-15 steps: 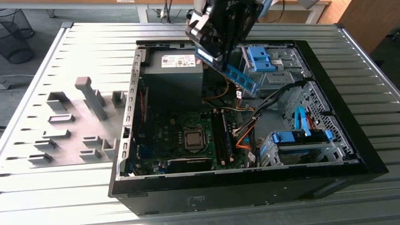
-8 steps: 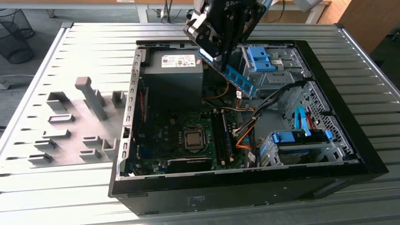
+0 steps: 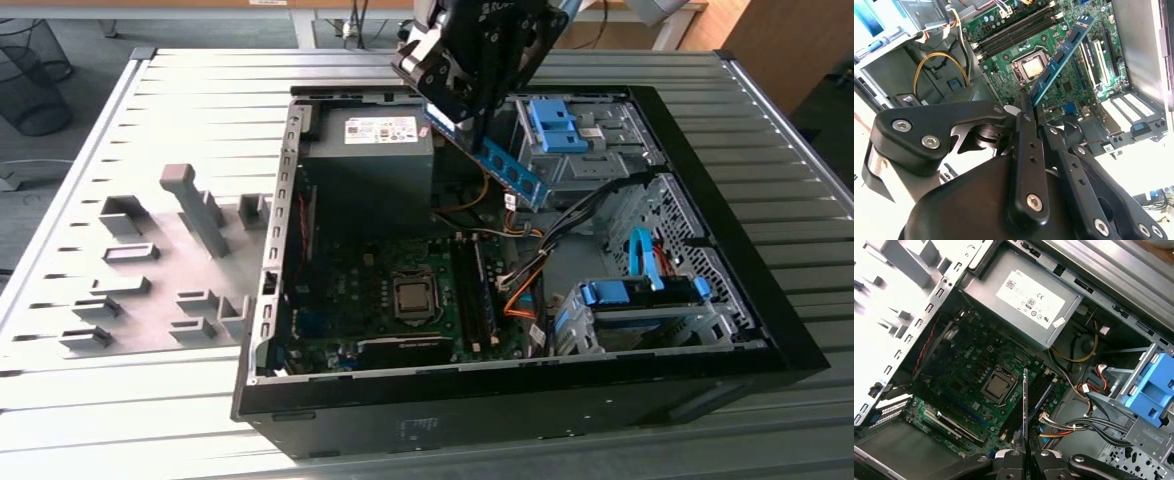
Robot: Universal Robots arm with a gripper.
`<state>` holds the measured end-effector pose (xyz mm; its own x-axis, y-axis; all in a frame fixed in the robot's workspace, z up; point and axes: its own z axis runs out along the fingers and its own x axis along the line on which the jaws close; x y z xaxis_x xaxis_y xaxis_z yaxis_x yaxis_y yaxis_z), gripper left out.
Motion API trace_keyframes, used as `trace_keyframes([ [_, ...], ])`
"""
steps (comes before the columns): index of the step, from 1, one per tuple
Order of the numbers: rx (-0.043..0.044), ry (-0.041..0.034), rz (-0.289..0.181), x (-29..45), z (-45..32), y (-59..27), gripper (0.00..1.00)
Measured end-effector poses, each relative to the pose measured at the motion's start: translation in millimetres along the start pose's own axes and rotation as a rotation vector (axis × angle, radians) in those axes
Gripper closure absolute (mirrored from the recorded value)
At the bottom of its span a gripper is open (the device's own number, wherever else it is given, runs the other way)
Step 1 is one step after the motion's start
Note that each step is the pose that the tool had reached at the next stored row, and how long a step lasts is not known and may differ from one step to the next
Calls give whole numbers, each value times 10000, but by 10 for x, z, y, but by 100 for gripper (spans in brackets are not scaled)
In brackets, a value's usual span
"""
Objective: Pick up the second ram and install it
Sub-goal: 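Insert the second ram into the second slot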
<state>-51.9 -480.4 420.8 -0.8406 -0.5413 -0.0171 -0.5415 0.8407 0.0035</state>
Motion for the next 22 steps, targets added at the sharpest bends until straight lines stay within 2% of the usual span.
trace_keyframes([
  [3,2,0,122,0,2,0,86],
  [5,9,0,369,0,5,0,86],
  [17,53,1,2341,1,28,0,86],
  [19,54,0,2503,1,29,0,86],
  [22,54,-1,2510,1,29,0,86],
])
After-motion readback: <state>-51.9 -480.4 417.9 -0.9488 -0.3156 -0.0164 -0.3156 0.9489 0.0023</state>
